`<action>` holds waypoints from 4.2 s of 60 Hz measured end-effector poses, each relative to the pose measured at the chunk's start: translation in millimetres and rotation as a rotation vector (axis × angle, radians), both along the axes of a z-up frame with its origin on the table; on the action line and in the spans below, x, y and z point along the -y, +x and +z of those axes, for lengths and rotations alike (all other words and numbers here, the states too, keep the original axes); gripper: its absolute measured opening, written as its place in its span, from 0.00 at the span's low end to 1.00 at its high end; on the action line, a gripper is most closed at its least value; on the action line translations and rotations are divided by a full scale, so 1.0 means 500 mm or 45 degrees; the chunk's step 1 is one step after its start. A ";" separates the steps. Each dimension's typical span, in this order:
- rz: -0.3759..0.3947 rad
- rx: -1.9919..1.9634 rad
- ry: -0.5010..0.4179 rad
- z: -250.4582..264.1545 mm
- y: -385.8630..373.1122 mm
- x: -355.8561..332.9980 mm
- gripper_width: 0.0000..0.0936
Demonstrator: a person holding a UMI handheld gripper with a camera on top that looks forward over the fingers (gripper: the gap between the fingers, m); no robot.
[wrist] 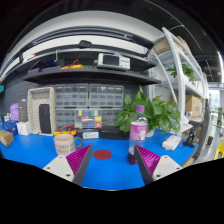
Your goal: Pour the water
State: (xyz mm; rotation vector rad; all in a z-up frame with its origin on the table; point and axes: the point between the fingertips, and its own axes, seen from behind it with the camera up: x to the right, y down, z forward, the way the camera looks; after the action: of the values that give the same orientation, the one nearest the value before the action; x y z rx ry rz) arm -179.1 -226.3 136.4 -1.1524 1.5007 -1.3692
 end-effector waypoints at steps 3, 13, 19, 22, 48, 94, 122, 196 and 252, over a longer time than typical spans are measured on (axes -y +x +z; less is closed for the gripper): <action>-0.005 0.025 -0.015 0.000 0.007 0.049 0.92; -0.009 0.051 -0.063 -0.009 0.086 0.162 0.91; 0.014 0.030 -0.040 -0.021 0.143 0.202 0.91; 0.034 0.018 -0.030 -0.029 0.170 0.216 0.91; 0.172 0.008 -0.078 -0.032 0.267 0.239 0.38; 0.191 -0.336 -1.566 0.046 0.383 0.034 0.34; 0.226 -0.420 -2.674 0.062 0.447 -0.107 0.35; 0.483 -0.002 0.045 -0.033 0.454 -0.010 0.38; 0.198 -0.177 0.160 -0.070 0.134 -0.160 0.91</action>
State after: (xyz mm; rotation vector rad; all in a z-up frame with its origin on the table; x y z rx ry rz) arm -111.9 -146.4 101.6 -1.2770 1.5367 -1.0944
